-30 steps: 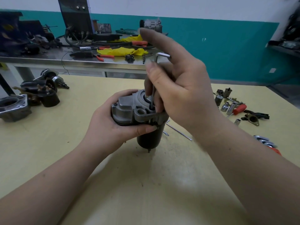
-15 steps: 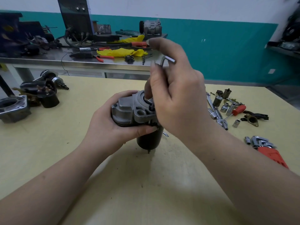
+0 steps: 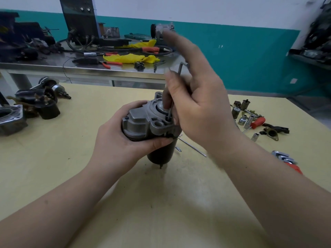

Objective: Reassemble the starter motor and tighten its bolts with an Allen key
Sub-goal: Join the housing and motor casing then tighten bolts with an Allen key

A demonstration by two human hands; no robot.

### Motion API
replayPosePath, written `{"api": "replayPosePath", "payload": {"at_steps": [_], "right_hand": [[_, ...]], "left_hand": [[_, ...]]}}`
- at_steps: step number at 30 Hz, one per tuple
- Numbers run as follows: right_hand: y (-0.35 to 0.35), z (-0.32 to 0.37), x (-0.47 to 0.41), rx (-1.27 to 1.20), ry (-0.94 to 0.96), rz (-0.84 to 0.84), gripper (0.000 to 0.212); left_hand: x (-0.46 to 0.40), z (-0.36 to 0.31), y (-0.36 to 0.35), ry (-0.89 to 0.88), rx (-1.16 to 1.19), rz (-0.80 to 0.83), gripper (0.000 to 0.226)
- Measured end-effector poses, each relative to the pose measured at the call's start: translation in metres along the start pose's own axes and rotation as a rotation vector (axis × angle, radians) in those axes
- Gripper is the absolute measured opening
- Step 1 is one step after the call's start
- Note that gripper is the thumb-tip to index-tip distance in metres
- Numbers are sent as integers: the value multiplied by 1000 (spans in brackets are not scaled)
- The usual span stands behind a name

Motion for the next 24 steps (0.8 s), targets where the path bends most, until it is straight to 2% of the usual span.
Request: {"api": "replayPosePath", "payload": {"at_steps": [5, 8, 12, 17, 24], "right_hand": [[-2, -6, -5, -250, -141, 236, 32], [-3, -7, -9, -403, -236, 335, 42], [-2, -6, -15, -409, -256, 317, 29], [-6, 1, -18, -388, -220, 306, 23], [4, -1, -18, -331, -251, 240, 29]], "left_hand": [[-4, 2, 0, 18, 24, 32, 79], [-5, 3, 0, 12, 21, 47, 83], [-7, 5, 1, 21, 37, 51, 80], [-9, 10, 1, 51, 44, 69, 81], [-8, 6, -1, 48, 22, 84, 78]]}}
Point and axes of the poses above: each hand's wrist, its own x-axis away from the middle knuckle, its own y-axis out of the back of the hand, z = x × y, the point moved 7 cm from there along -x, towards the middle knuckle, and after that the axes turned 4 degrees about y, right-handed, at the moved point
